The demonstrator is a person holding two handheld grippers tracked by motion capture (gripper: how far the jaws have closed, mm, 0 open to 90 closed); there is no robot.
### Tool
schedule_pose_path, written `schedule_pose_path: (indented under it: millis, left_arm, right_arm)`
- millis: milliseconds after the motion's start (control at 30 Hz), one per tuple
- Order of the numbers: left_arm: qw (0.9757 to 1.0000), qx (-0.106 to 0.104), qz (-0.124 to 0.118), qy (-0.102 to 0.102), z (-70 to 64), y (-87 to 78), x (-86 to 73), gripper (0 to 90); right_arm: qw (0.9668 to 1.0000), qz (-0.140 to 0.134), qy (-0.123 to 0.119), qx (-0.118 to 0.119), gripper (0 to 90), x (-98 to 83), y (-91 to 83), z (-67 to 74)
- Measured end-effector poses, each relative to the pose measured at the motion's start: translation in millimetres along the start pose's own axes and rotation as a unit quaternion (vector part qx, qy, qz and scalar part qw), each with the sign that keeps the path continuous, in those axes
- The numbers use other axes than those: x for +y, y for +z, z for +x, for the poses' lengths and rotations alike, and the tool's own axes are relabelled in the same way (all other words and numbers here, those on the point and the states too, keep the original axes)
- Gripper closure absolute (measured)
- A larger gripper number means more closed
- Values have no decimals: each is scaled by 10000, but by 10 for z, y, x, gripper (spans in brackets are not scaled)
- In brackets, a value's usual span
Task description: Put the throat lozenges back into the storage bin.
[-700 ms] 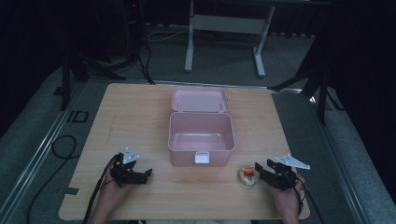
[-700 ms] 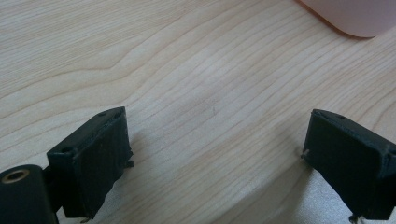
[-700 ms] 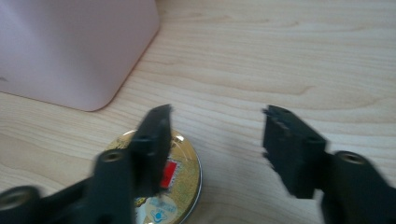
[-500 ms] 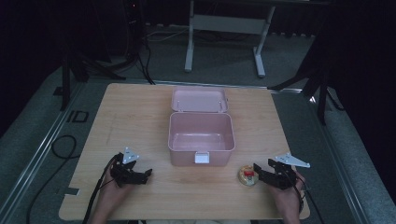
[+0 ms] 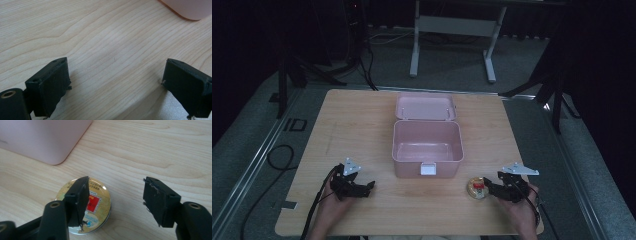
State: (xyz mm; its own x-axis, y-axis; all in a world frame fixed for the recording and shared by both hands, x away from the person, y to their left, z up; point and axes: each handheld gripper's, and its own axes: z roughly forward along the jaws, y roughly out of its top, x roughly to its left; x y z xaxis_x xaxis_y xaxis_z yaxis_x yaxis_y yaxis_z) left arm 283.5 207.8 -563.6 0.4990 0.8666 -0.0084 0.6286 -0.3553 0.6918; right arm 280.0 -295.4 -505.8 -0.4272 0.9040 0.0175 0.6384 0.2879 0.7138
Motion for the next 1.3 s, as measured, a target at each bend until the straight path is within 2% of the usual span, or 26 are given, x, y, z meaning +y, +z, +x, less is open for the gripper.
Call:
schedule_pose_path:
  millis: [333,533,767,900,1000,1300]
  left_arm:
    - [10000,0,0,0,0,0,0,75]
    - [10000,-1,-7,-2,0,1,-1,76]
    - [10000,0,-7,-1,0,0,-1,76]
    - [10000,1,-8,0,0,0,-2,76]
    - [10000,0,-6,3,0,-1,-2,76]
    - [10000,1,-10,1,0,-1,-3,76]
  right_arm:
    - [9993,182,-327,93,383,91,-60,-4]
    - [9985,299,-426,174,381,151,-66,-23]
    - [9966,472,-649,183,336,224,-50,-10]
    - [9947,587,-809,254,305,257,-41,-2]
    - [9928,710,-946,210,292,272,-24,5]
    - [9880,978,-1147,347,265,341,7,-6]
